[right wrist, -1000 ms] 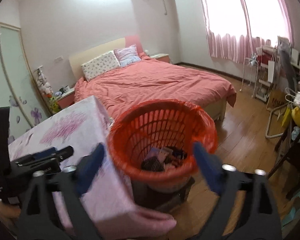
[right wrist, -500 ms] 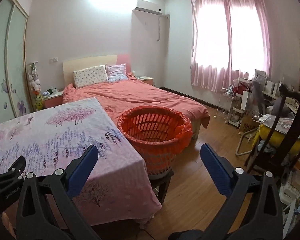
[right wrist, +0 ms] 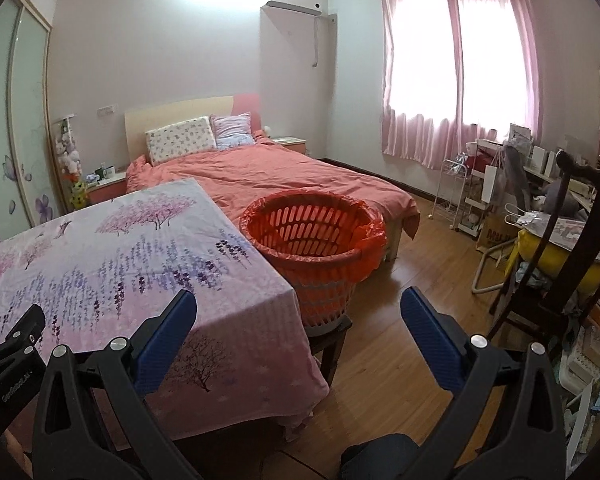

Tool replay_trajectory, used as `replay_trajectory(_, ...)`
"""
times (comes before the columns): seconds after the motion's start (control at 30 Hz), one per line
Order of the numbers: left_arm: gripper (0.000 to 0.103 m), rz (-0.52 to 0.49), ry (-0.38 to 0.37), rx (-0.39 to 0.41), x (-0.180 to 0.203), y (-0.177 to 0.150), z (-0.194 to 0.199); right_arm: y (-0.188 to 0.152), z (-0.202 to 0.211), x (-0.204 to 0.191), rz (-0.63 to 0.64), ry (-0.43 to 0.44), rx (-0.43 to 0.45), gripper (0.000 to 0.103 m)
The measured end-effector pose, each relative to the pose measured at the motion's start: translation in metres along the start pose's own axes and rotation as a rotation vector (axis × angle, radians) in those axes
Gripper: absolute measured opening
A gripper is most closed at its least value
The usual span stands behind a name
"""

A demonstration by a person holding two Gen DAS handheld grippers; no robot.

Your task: Collect trash

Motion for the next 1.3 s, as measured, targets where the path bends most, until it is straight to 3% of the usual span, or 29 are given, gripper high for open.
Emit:
replay_trajectory(0.33, 0.099, 0.003, -0.033, 0.019, 0.012, 0.007, 0.005, 0.006, 0.000, 0.004, -0.011, -0.011, 0.006, 0.101)
replay_trajectory(1.3, 0.099, 0.022, -0.029, 0.017, 0.011, 0.009, 0.006, 0.006, 0.000, -0.003, -0.011, -0.002, 0.002, 0.101)
Point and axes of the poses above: each gripper's, at about its wrist camera, not at the fingertips, and z roughly against the way its jaws point, x to its right, y to its top, the point moved 7 cm from there along -z, roughly the way its jaws point, and after that the axes turned 4 degrees about -z, right-handed, at the moved point
